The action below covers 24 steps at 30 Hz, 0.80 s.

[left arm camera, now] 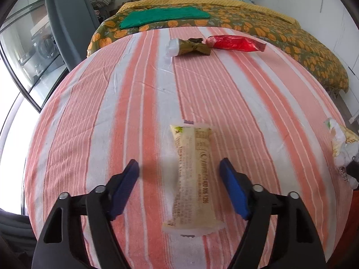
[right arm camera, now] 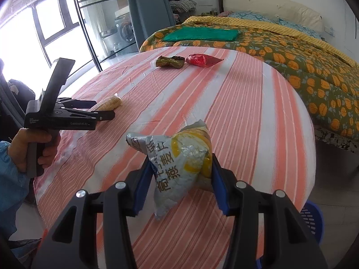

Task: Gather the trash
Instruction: 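Grasp the white snack bag with the right tool while the left tool holds the bread wrapper, then carry both wrappers over the blue wastebasket and open both tools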

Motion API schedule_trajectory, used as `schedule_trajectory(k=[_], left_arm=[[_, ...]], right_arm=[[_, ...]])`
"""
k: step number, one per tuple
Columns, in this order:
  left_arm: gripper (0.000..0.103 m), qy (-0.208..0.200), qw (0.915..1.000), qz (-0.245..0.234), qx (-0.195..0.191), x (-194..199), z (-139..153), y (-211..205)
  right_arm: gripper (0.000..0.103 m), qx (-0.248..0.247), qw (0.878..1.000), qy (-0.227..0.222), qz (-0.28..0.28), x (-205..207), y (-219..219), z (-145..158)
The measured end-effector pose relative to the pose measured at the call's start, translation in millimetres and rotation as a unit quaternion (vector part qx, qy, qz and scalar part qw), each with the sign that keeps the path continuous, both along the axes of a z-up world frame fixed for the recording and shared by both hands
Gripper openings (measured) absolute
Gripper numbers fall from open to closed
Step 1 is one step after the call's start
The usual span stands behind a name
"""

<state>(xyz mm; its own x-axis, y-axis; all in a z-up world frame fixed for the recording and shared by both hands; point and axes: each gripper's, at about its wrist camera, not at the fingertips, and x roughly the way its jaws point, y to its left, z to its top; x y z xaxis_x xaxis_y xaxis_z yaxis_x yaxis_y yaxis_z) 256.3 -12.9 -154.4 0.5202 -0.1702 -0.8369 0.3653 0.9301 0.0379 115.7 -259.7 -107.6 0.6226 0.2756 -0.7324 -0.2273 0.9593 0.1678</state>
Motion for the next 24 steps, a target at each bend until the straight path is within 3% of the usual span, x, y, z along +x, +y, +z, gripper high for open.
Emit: schedule_trajectory(k=[1,2,3,8,13,24], left_arm=[[0.049,0.002,1.0,-0.005,-0.006,-1.7,0.9,-1.4],[0.028,0.001,0.9999,-0.006,-0.009,-3.7,2.3,-2.8],[0.019,0.0,0.9999,-0.005,-0.009,-5.8,3.4,-3.9],[0.018,-0.014,0.9992,-0.004,-0.037,-27.4,20.2,-11.3],[0.018,-0.036,0.9976,-0.028,-0.053,-58.6,39.2,-48.9],[0.018,-0.067,0.99,-0.119,-0.034,-114.9,54.4,-166.8]], right_arm=[[0.049,0.003,1.0,-0.003,-0.001,-2.9,-0.9,2.0],[0.049,0.004,1.0,-0.006,-0.002,-5.6,-1.8,3.7],[0.049,0.005,1.0,-0.009,-0.004,-8.7,-2.9,5.7],[0.049,0.007,1.0,-0.022,-0.017,-23.8,-10.5,13.7],[0.049,0.019,0.999,-0.034,-0.034,-36.7,-25.2,20.1],[0.049,0.018,0.994,-0.032,-0.106,-73.0,-106.3,18.5]])
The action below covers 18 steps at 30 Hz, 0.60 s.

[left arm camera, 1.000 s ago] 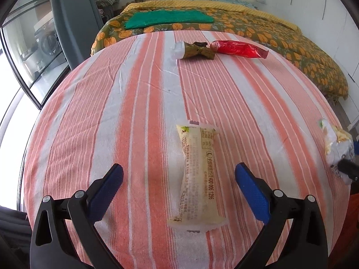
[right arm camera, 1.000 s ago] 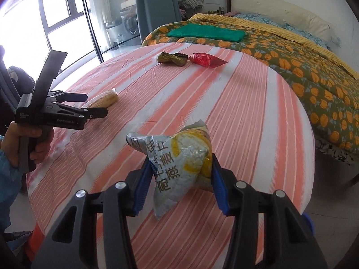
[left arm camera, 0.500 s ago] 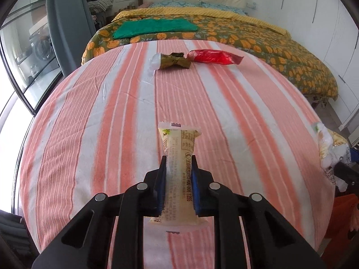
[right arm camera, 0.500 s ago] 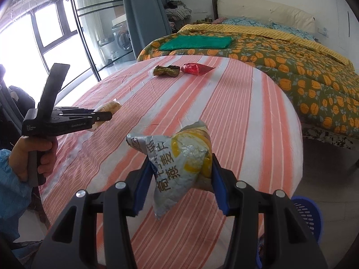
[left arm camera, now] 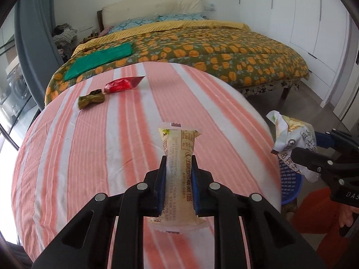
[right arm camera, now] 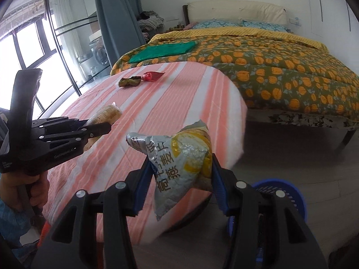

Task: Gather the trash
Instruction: 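Carry both wrappers over the blue wastebasket and open both tools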

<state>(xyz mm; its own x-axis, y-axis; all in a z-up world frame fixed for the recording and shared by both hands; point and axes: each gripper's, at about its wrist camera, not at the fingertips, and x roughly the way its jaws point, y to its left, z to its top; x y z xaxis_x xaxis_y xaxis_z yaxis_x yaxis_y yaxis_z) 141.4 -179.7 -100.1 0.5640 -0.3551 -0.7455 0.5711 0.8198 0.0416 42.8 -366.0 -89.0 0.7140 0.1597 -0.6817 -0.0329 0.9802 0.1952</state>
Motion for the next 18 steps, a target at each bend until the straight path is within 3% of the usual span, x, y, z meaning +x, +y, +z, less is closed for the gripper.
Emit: schedule_trajectory(k=[4,9,14,18], left_arm=[[0.018,0.006,0.9993,-0.037,-0.006,-18.5,3.3,-39.9],[0.018,0.052,0.9926,-0.104,-0.034,-48.4,2.1,-91.6],[0.018,0.105,0.9786,-0.172,-0.041,-78.9,-18.2,-151.0],[0.018,0.131,0.9719,-0.194,-0.024,-86.1,-49.3,-195.9]], right_arm=[[0.049,-0.004,0.999,0.011,-0.03,-16.2,-39.2,-5.6],[0.049,-0.003,0.995,0.04,-0.091,-38.7,-103.5,-20.1],[0.049,0.064,0.98,0.084,-0.171,-58.0,-171.3,-62.3],[0.049,0.119,0.963,0.111,-0.216,-67.8,-209.4,-95.9]])
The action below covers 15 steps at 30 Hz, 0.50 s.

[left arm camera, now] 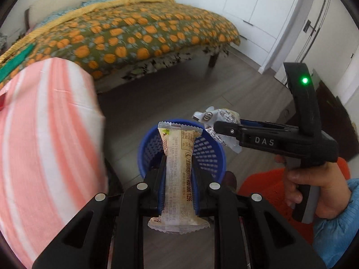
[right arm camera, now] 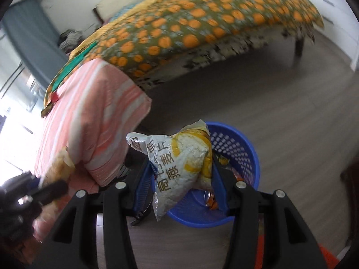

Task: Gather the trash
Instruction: 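Carry both wrappers over the blue wastebasket and open both tools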

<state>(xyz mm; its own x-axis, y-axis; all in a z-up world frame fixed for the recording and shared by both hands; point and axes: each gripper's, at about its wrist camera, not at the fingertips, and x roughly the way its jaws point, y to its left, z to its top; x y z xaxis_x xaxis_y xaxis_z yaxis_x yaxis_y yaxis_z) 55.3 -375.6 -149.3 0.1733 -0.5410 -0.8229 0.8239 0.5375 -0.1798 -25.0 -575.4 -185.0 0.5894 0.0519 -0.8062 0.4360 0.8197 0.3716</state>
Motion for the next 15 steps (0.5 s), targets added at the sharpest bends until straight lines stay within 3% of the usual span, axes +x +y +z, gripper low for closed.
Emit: schedule_trajectory(k=[7,9,10,11,12,15], left_arm=[[0.02,0.038,0.9991,-0.001,0.021,17.0,-58.2,-52.7],[0.021,0.044,0.9988,0.001,0.021,22.7,-73.0,-63.8],[0.031,0.047,0.9987,0.001,0.021,25.8,-78.7,-67.8],[0.048,0.05,0.9985,0.001,0.02,28.8,-83.6,-72.6],[0.06,0.05,0.9986,0.002,0.02,30.8,-86.5,-75.9],[0.068,0.045,0.9989,0.011,0.01,31.1,-79.5,-70.6]], right_arm=[[0.049,0.04,0.998,0.008,-0.046,-0.1,-36.8,-26.2],[0.053,0.054,0.997,0.006,-0.056,2.3,-45.0,-34.5],[0.06,0.062,0.996,0.007,-0.061,3.9,-49.3,-40.4],[0.08,0.069,0.996,0.003,-0.065,5.2,-51.4,-43.7],[0.087,0.075,0.995,-0.004,-0.073,5.9,-55.2,-48.2],[0.087,0.07,0.993,-0.002,-0.095,2.6,-61.1,-50.7]])
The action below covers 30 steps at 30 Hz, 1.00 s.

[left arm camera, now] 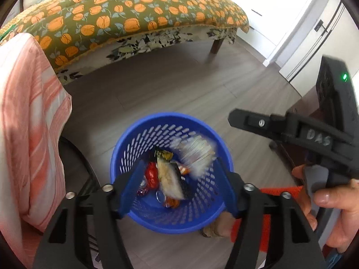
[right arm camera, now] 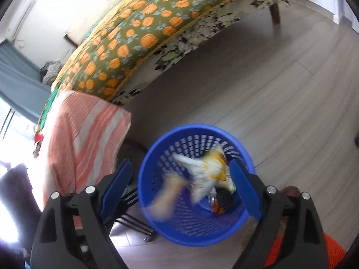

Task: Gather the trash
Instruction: 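Carry both wrappers over the blue wastebasket and open both tools, then move both open tools back over the table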

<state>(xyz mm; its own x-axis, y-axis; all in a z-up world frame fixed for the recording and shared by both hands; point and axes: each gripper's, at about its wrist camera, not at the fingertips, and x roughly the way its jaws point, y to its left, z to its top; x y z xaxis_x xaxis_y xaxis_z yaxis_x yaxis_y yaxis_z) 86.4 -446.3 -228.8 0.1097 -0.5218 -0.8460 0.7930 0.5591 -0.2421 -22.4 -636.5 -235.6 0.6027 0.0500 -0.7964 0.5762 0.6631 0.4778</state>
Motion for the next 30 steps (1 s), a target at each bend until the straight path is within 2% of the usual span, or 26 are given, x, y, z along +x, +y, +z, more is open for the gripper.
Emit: schedule_trajectory(k=[2,3,5,8,11,15,17,19,23,30], left_arm=[[0.08,-0.006,0.9998,0.008,-0.019,-3.3,14.3,11.2],[0.082,-0.015,0.9995,0.012,-0.025,-5.7,24.9,18.6],[0.086,-0.036,0.9988,0.023,-0.026,-11.4,49.3,33.7],[0.093,-0.088,0.9932,0.067,-0.036,-22.1,102.4,83.3],[0.094,-0.162,0.9797,0.114,-0.032,-30.8,154.4,132.0],[0.095,-0.244,0.9522,0.183,-0.02,-35.9,207.2,187.4],[0.095,-0.264,0.9394,0.218,-0.021,-36.2,223.8,212.3],[0.095,-0.273,0.9319,0.238,-0.019,-35.6,231.7,230.0],[0.095,-0.269,0.9257,0.265,-0.02,-25.7,235.8,256.7],[0.095,-0.27,0.9167,0.293,-0.025,-18.5,245.2,297.3]], right_arm=[[0.087,-0.007,1.0,0.002,-0.012,-4.8,-2.1,3.2],[0.087,-0.017,1.0,0.008,-0.017,-7.7,-1.1,7.8],[0.088,-0.064,0.997,0.028,-0.017,-10.0,8.8,26.0],[0.091,-0.155,0.987,0.043,-0.001,-10.8,43.2,72.6],[0.092,-0.27,0.963,0.023,0.001,-20.5,97.5,137.0],[0.094,-0.364,0.93,-0.047,0.024,-30.5,177.9,217.2],[0.094,-0.385,0.92,-0.069,0.036,-28.8,204.2,238.1],[0.094,-0.395,0.913,-0.087,0.053,-25.0,229.2,254.8],[0.094,-0.401,0.906,-0.106,0.078,-15.6,259.1,269.4],[0.094,-0.4,0.905,-0.103,0.099,0.6,288.1,273.0]])
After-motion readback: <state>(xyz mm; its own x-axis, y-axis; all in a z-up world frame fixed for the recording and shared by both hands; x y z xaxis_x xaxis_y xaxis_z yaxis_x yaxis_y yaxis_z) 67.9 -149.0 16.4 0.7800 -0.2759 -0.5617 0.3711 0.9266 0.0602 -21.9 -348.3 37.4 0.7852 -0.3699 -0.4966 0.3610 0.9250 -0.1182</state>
